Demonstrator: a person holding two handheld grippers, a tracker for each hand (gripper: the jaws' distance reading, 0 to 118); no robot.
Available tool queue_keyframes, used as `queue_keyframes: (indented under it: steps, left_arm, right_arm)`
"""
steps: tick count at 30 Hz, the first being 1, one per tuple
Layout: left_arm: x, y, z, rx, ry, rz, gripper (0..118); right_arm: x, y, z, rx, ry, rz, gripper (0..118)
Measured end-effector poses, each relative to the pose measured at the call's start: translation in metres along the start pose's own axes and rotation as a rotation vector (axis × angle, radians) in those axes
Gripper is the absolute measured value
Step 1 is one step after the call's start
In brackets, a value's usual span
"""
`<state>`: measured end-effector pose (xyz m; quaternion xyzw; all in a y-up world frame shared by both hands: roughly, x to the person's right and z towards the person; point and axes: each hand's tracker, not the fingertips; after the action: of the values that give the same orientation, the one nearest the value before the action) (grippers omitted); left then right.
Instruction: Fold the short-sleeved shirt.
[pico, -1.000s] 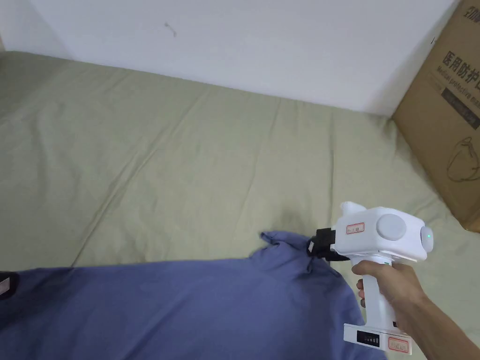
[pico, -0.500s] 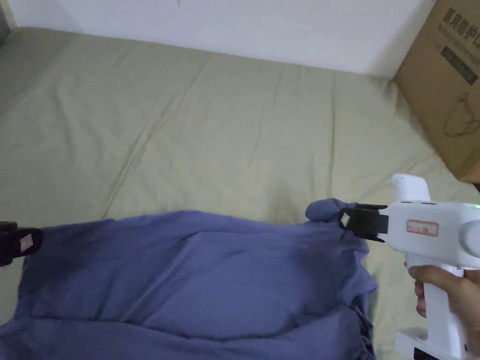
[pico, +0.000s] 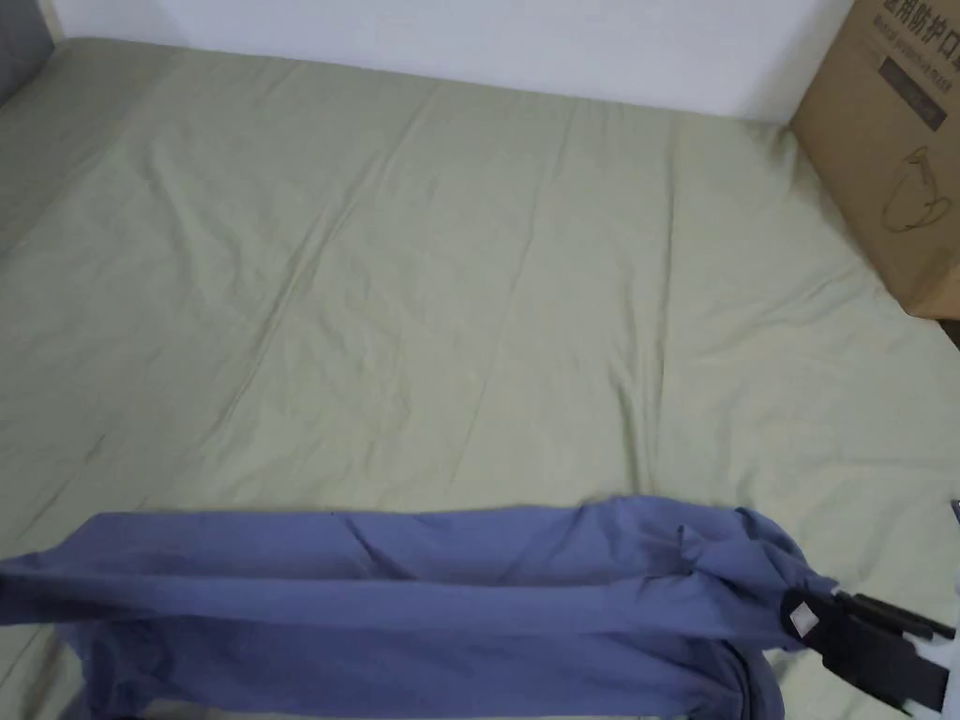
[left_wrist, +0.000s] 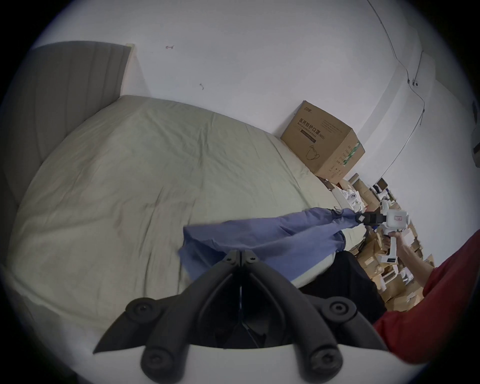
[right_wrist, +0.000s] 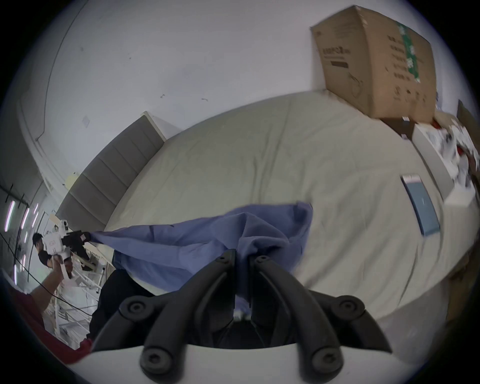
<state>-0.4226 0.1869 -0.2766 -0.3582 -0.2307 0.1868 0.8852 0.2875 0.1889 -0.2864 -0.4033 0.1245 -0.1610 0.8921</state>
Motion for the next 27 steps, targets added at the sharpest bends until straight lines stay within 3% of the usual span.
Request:
queue_keyframes:
  steps: [2,8,24,25,26,27]
  left_arm:
    - [-0.007,-0.014,0.000,-0.015,0.024,-0.016,0]
    - [-0.009,-0.036,-0.015,-0.074,0.030,0.019,0]
    - [-0.009,-0.058,-0.014,-0.110,0.039,0.070,1]
    - [-0.010,-0.057,-0.014,-0.117,0.037,0.083,8]
    - [-0.010,-0.057,-0.014,-0.115,0.040,0.089,30]
    - [-0.009,-0.056,-0.012,-0.109,0.049,0.097,54]
  right_arm:
    - [0.010,-0.014,-0.003,-0.026,-0.021,0.020,9]
    - [0.020,-0.039,-0.023,-0.087,-0.040,-0.023,9]
    - [0.012,-0.056,-0.021,-0.147,-0.077,0.010,13]
    - [0.012,-0.055,-0.020,-0.147,-0.080,0.017,26]
    - [0.011,-0.056,-0.018,-0.137,-0.081,0.026,68]
    - [0.008,-0.054,-0.015,-0.130,-0.092,0.034,98]
